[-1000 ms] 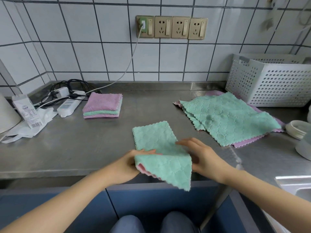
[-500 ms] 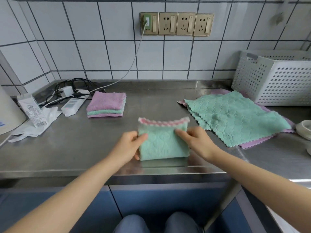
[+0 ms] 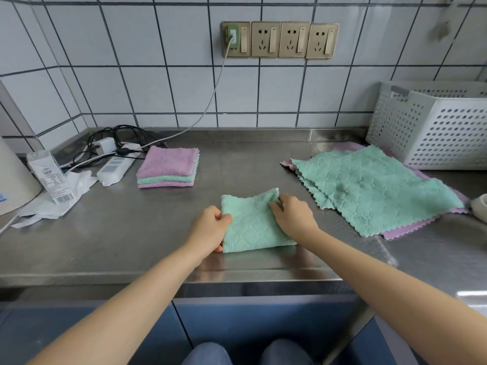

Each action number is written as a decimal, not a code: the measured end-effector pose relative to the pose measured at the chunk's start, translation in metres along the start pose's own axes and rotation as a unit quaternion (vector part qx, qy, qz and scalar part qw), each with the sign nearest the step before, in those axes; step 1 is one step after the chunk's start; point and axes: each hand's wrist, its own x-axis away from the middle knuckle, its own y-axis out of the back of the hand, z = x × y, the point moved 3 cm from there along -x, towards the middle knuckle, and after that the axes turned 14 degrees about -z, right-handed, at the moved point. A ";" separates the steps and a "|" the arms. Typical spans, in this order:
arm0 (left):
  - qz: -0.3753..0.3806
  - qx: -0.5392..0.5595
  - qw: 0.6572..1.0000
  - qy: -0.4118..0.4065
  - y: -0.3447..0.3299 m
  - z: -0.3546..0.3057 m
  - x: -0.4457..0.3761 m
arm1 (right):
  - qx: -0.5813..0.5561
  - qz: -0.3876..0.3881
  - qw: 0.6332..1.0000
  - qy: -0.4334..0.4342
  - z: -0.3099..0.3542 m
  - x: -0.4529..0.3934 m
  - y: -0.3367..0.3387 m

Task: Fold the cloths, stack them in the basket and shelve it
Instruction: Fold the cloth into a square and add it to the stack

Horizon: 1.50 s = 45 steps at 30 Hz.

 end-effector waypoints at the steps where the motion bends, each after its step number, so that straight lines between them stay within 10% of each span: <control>1: -0.004 -0.001 1.000 0.000 0.000 0.001 0.000 | 0.007 0.003 1.000 0.000 0.000 0.000 -0.001; 10: -0.048 -0.041 0.995 -0.081 0.010 -0.001 0.006 | 0.002 0.025 0.998 -0.052 -0.001 -0.001 0.006; 14: -0.082 -0.158 0.943 -0.281 0.012 -0.007 0.004 | 0.111 -0.036 0.989 0.093 0.015 0.003 0.018; 18: 0.039 -0.216 0.900 -0.376 -0.008 -0.017 0.004 | 0.083 0.036 0.964 0.251 0.032 0.017 -0.002; 31: 0.130 -0.303 0.915 -0.234 0.019 0.022 0.021 | 0.141 0.103 0.962 0.211 -0.041 0.039 0.008; 38: 0.092 0.103 0.990 -0.035 0.009 -0.006 0.027 | 0.144 0.105 0.962 0.205 -0.038 0.041 0.010; 42: 0.003 0.390 0.898 0.205 0.011 -0.014 0.011 | 0.145 0.101 0.962 0.209 -0.043 0.039 0.007; 45: 0.041 0.374 0.889 0.262 0.012 -0.009 0.010 | 0.138 0.109 0.966 0.190 -0.038 0.042 0.012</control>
